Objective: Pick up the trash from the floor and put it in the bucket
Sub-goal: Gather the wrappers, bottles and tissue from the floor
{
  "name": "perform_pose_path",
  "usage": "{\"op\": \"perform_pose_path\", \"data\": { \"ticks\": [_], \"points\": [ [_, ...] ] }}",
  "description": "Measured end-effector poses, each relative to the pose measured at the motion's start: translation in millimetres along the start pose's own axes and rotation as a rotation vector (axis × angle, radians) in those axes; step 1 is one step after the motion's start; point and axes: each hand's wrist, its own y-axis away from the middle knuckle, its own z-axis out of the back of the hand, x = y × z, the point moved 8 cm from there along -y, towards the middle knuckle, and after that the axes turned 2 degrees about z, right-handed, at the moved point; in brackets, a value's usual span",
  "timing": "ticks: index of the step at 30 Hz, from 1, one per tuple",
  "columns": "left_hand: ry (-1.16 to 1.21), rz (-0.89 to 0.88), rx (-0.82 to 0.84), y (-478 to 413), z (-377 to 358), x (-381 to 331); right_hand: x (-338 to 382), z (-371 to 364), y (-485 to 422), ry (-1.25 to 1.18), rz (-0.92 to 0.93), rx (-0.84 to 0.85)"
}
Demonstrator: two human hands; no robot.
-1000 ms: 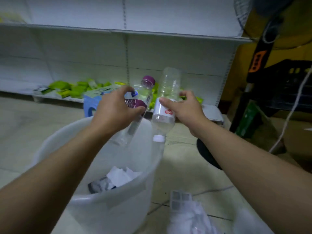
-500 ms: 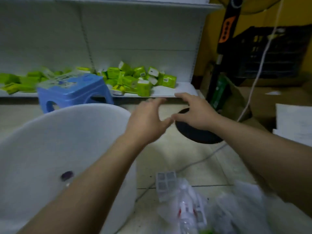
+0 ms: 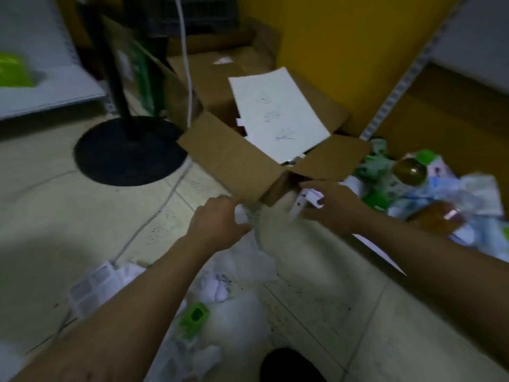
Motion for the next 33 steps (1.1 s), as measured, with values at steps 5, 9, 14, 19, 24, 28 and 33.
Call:
{"op": "perform_pose_path", "data": {
  "ticks": [5, 9, 14, 19, 24, 28, 33],
  "points": [
    [-0.016, 0.002, 0.053, 1.9, -45.8, -14.5, -72.2, -8.3, 46.1, 0.080, -0.156, 0.067],
    [-0.043, 0.015, 0.025, 1.6, -71.1, 9.3, -80.6, -78.9, 18.5, 0.042, -0.115, 0.200],
    [-0.060, 0.175, -0.049, 16.4, -97.5, 56.8, -62.7, -176.6, -28.7, -0.015, 0.070, 0.287],
    [-0.042, 0.395, -0.036, 76.9, -98.2, 104.8, -37.8, -232.3, -50.7, 0.077, 0.193, 0.401],
    [-0.140, 0.335, -0.124, 82.2, -83.5, 102.7, -17.7, -260.8, -76.4, 0.320, 0.305, 0.360],
    [-0.150, 0.287, -0.125, 63.5, -94.6, 90.6, -20.6, -275.4, -57.3, 0.319, 0.366, 0.301],
    [-0.304, 0.279, 0.074, 33.1, -125.5, 84.3, -35.6, -284.0, -19.2, 0.054, 0.392, 0.362]
  ]
}}
